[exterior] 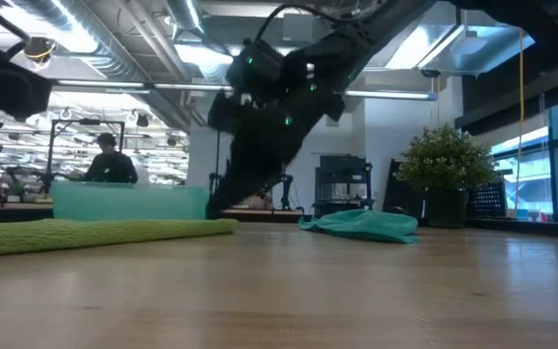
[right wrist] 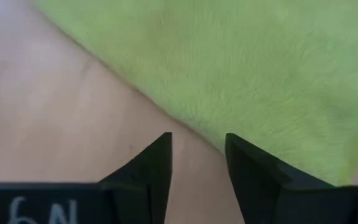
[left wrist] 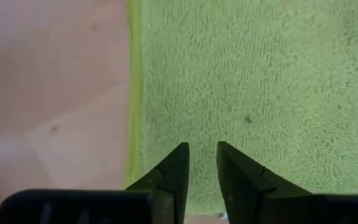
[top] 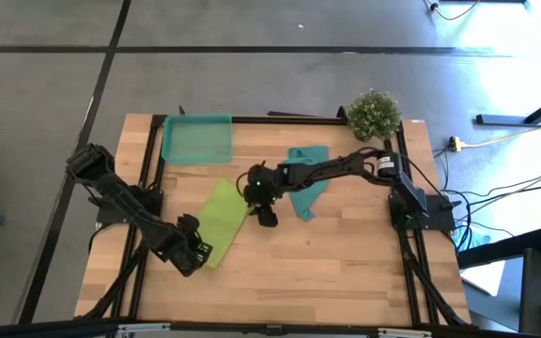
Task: Roll microfiber towels into tight, uniform cylinder then place into a basket
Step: Roll the green microfiber cloth
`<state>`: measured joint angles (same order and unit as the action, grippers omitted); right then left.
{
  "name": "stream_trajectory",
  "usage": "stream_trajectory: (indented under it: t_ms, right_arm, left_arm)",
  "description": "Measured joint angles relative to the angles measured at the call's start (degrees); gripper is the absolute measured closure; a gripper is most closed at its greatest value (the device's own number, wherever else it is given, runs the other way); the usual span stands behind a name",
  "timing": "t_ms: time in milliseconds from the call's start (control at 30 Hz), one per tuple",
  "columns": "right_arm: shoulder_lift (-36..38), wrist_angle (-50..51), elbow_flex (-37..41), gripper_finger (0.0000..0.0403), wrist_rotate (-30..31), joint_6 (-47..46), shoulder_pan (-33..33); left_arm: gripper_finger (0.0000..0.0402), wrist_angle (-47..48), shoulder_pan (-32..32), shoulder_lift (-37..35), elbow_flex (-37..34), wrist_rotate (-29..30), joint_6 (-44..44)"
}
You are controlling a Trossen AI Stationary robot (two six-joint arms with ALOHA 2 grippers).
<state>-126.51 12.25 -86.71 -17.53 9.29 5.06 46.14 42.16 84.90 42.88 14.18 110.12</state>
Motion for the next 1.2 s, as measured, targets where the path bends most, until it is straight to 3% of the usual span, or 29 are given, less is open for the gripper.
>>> stream_trajectory:
  t_ms: [267,467,700,900,1000,1200]
  right_arm:
    - [-1.5,-1.5,0.0,0.0254,8.0,0.3,0.6]
    - [-1.5,-4.0,0.0,0.0254,8.8,0.2,3.0]
    - [-1.3,-4.5,-0.9,0.0253,8.8,0.3,4.3]
    - [-0.1,0.0,-3.3,0.0253,-3.6,6.3,2.5]
    - [1.1,3.5,-3.8,0.0253,-9.2,10.5,0.2]
    - [1.8,3.7,-3.8,0.0253,-10.5,14.6,-5.9]
  left_arm:
    - [0.0324,-5.1,1.6,0.0,-1.7,0.1,-0.2]
    - [0.0324,-10.3,1.5,1.8,-3.1,0.7,-1.1]
    - [0.0324,-15.5,1.4,4.2,-2.6,5.4,-1.2]
    - [0.0324,-14.2,1.5,4.5,1.4,8.3,-4.6]
    - [0.0324,-7.8,2.1,4.5,4.9,10.7,-5.6]
    - [0.0324,6.0,4.2,4.4,12.6,11.0,-5.0]
